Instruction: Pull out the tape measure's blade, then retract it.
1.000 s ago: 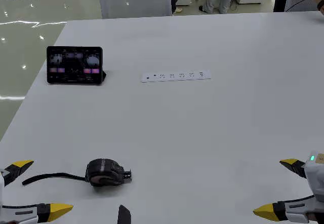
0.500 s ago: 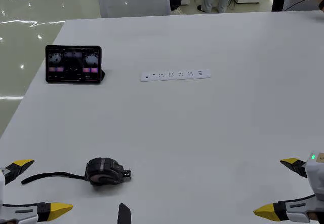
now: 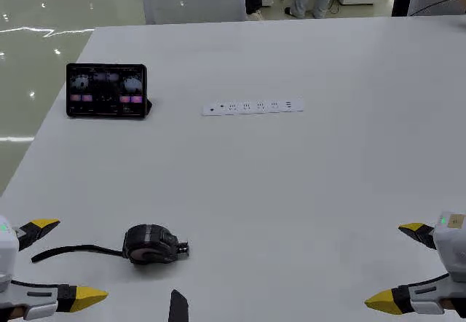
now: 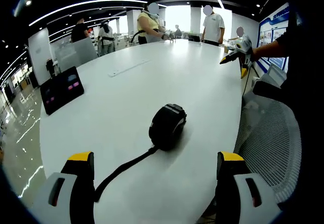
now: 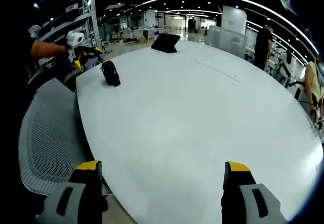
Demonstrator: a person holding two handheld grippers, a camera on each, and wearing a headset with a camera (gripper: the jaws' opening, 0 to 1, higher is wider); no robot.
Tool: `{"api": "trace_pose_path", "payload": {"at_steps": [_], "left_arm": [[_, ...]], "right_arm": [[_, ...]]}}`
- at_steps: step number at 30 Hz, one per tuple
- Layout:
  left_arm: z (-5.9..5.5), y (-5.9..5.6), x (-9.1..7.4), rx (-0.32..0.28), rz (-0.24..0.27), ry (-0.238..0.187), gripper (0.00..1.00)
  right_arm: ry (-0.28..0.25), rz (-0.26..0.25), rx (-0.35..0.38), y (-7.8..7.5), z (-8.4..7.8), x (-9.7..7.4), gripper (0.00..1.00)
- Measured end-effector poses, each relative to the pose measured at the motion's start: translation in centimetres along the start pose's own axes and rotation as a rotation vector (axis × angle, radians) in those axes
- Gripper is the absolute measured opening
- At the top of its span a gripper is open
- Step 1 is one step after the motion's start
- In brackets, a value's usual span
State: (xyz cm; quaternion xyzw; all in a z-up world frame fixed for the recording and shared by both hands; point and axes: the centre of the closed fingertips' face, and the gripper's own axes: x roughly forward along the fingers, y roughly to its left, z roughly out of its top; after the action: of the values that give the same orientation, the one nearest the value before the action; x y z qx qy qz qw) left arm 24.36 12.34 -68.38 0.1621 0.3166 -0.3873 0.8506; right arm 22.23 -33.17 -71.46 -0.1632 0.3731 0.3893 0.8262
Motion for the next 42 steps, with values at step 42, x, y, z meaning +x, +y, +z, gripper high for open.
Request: {"api": "trace_pose_path", "payload": {"at_steps": [42], "left_arm": [[3.8,-1.2,7.5,0.347,-0.236,0.273,0.99]], "right_arm": [[0.022,0.234,-0.265,2.0,7.3,6.7,0.99]]}}
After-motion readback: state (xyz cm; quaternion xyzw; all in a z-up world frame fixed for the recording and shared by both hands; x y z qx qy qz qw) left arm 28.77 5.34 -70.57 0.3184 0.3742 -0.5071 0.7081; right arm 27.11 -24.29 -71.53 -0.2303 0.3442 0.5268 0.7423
